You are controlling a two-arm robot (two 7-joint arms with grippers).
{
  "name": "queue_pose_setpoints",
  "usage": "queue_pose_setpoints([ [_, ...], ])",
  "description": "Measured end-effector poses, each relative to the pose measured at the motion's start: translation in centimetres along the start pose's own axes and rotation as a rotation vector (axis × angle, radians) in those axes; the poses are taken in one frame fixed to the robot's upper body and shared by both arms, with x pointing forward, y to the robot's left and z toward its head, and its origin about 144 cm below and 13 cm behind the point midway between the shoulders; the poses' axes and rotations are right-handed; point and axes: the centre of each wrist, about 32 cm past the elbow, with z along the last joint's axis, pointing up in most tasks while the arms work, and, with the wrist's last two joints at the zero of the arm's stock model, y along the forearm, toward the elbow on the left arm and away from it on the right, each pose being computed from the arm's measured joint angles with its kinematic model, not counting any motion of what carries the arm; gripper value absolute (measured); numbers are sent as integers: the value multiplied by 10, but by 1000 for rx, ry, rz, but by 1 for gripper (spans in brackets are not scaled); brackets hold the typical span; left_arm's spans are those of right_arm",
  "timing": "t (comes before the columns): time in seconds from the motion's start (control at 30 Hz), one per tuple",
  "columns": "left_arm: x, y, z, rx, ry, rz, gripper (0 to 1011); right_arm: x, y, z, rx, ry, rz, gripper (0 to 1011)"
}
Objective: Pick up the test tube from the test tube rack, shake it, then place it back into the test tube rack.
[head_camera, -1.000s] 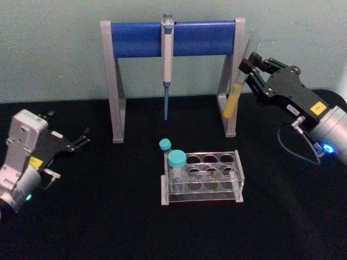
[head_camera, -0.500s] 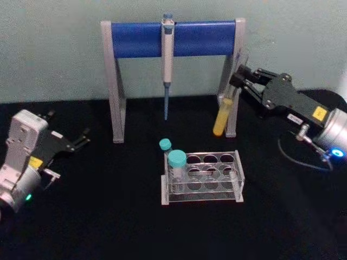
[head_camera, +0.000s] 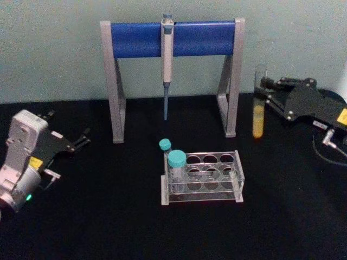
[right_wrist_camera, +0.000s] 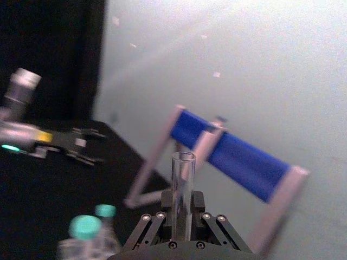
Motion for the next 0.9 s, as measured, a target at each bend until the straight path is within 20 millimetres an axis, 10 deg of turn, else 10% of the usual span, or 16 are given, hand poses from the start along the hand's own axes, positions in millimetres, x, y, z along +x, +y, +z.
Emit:
queue_pose_setpoints([
  [0.47, 0, 0, 0, 0, 0, 0, 1002, -17, 43, -13, 132, 32, -245, 220],
  [0.9, 0, 0, 0, 0, 0, 0, 1001, -17, 47, -16, 254, 363, 6, 220],
])
